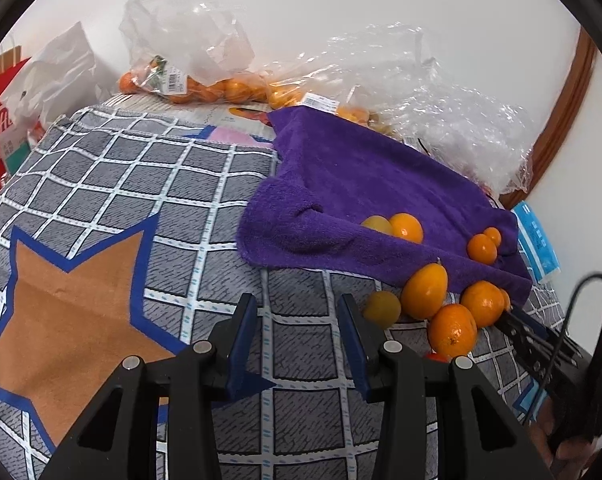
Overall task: Organize fruits
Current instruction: 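Withdraw both open grippers back toward the fruits beside the towel, then grasp a yellow-green fruit with the left gripper while the right grasps a large orange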
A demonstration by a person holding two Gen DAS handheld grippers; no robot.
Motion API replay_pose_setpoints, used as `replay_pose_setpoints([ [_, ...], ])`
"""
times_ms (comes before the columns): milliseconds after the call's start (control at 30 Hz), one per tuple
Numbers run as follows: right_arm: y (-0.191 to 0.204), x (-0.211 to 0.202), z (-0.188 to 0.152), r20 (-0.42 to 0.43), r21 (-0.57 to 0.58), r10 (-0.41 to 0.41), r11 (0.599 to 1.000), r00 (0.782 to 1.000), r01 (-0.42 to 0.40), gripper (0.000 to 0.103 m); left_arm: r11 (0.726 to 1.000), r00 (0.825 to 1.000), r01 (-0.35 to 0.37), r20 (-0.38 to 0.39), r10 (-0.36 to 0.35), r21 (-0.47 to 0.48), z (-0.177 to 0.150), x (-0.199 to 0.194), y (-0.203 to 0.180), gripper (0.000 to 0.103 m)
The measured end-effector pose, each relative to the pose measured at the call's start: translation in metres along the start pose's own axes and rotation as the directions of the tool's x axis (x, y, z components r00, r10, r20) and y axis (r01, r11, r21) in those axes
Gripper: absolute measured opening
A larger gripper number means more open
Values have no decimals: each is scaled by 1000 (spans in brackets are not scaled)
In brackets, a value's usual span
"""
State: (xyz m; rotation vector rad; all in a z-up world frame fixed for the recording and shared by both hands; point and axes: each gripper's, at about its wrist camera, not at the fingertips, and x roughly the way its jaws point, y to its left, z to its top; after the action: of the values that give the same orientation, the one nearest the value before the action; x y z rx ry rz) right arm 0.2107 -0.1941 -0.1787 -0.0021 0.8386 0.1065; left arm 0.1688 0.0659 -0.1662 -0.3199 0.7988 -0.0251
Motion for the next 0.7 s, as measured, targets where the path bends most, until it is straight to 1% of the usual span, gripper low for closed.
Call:
replay_pose_setpoints([
  [133, -1, 12, 6, -31, 8, 12, 1000, 999, -12, 40, 998, 1000, 28, -9, -28, 52, -2, 0, -9, 40],
  [200, -3, 14, 9, -23, 26, 20, 999, 1000, -19, 40, 995, 998, 61, -29, -59, 85, -3, 1, -15, 40],
  [233, -5, 14, 9, -20, 35, 21, 999, 1000, -20, 38, 992, 996, 77, -43, -73, 95, -3, 3, -18, 40],
  [400, -9, 5, 4, 2, 44, 33, 999, 999, -33, 37, 988, 988, 130, -94, -122, 88, -2, 4, -28, 40],
  [467, -11, 0, 3, 20, 48, 41, 998, 999, -42, 37, 991, 989, 106, -115, -96, 84, 1, 7, -36, 39],
  [567, -15, -7, 0, 49, 58, 58, 996, 997, -61, 37, 988, 992, 61, -122, -43, 145, 4, 14, -50, 39],
  [633, -18, -10, -1, 65, 67, 75, 995, 995, -79, 37, 986, 991, 62, -124, -42, 156, 3, 19, -53, 39],
  [667, -19, -11, -1, 70, 72, 80, 994, 994, -85, 37, 985, 992, 51, -126, -30, 164, 3, 22, -54, 37],
  [700, -19, -12, -1, 74, 73, 82, 994, 994, -87, 37, 984, 992, 24, -123, -2, 178, 1, 26, -56, 34],
])
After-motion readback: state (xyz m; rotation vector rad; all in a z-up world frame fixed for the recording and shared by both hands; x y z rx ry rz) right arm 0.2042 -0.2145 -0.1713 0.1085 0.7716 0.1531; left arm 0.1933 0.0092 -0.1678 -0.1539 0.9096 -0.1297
